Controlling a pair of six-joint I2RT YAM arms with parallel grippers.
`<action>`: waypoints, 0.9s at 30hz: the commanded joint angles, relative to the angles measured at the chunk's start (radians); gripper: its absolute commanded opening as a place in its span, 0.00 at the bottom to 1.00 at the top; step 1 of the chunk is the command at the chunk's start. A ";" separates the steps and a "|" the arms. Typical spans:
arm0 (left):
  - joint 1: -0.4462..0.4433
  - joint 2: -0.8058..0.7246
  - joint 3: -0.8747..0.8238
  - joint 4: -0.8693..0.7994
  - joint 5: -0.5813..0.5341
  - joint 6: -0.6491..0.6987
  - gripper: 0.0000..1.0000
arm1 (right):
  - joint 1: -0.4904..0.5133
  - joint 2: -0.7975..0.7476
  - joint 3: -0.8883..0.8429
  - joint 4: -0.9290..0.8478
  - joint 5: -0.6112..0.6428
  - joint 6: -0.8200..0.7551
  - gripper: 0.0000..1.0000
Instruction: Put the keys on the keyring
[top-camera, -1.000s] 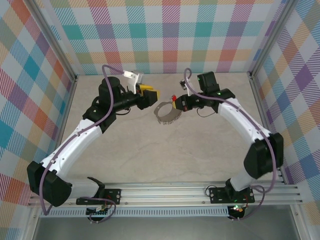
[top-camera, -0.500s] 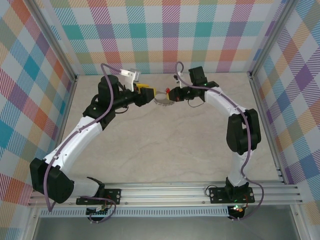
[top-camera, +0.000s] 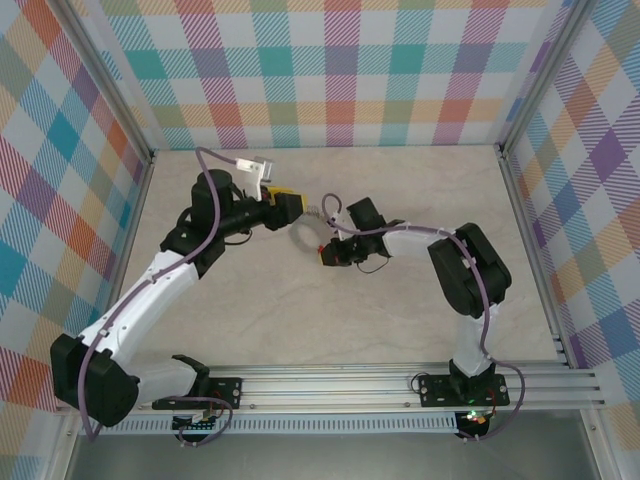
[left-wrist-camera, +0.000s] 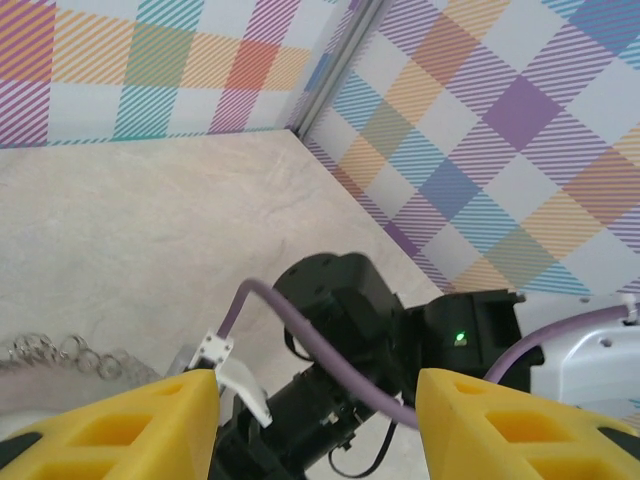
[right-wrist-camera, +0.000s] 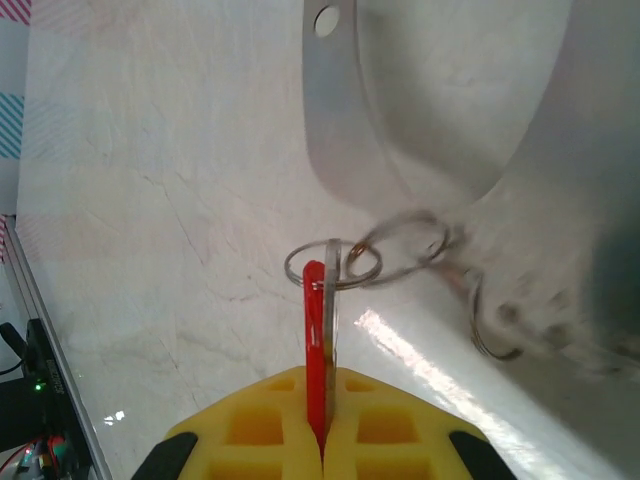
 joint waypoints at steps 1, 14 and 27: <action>0.014 -0.037 -0.026 0.032 0.005 -0.022 0.54 | 0.018 -0.037 -0.034 0.106 0.020 0.055 0.00; 0.014 -0.034 -0.054 0.065 0.025 -0.058 0.55 | 0.091 -0.135 -0.170 0.142 0.005 0.122 0.23; 0.007 -0.144 -0.091 0.014 -0.012 -0.063 0.86 | 0.093 -0.808 -0.437 -0.065 0.272 0.186 0.98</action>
